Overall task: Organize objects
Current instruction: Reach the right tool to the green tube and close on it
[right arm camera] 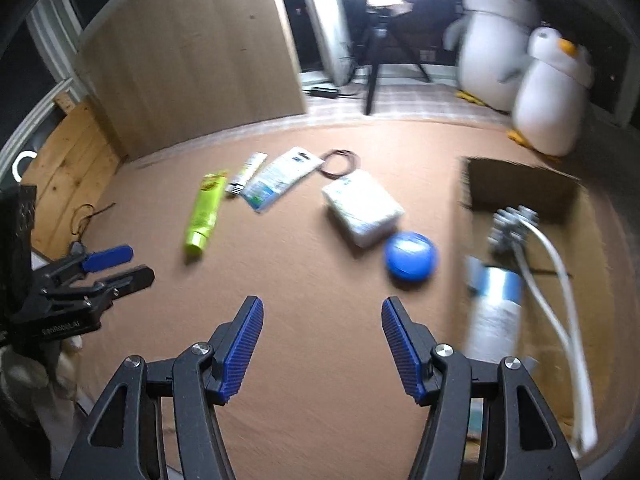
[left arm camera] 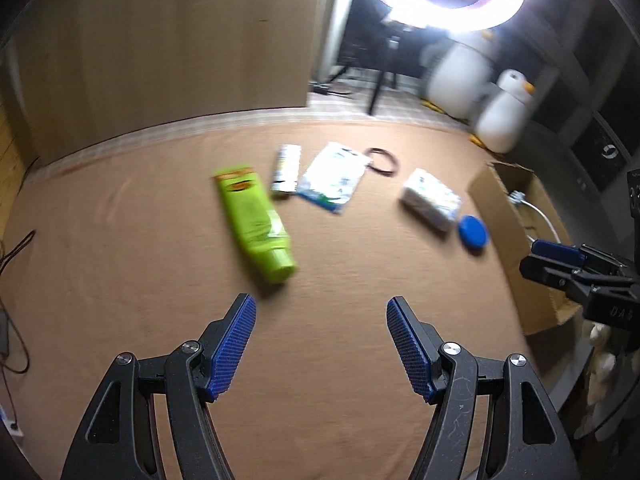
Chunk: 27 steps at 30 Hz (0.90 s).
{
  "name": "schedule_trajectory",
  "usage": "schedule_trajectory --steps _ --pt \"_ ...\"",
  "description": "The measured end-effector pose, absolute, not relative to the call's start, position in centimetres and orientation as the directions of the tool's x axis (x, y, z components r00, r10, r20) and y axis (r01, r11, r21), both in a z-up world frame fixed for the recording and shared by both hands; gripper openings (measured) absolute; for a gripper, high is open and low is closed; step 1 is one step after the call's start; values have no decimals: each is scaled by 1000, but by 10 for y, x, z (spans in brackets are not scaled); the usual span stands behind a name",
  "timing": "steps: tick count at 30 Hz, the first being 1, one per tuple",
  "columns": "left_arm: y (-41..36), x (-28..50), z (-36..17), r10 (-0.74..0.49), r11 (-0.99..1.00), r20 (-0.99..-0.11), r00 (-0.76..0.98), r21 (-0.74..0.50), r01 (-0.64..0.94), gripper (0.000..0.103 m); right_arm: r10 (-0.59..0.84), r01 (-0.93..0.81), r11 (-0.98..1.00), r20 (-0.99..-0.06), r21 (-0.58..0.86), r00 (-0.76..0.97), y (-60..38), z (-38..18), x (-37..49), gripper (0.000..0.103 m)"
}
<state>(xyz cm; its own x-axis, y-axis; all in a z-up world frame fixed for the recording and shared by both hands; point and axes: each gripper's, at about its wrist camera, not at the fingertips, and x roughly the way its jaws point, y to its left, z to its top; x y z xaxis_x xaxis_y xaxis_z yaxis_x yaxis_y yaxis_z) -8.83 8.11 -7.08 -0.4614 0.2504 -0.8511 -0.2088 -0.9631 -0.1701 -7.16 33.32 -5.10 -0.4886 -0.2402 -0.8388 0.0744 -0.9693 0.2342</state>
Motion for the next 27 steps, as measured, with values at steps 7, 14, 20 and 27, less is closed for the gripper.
schedule_trajectory --steps 7,14,20,27 --pt "39 -104 -81 233 -971 -858 -458 -183 -153 72 -318 118 -948 -848 296 -425 288 -64 -123 58" --pt "20 -127 -103 303 -953 -858 -415 -281 -116 72 -397 99 -917 -853 387 -339 259 -85 -162 58" --pt "25 -152 -125 378 -925 -853 -360 -365 -108 72 -408 99 -913 -869 397 -281 232 -105 -193 58" --pt "42 -172 -144 407 -913 -857 -314 -379 -149 71 -461 107 -887 -871 448 -172 207 -130 -226 58"
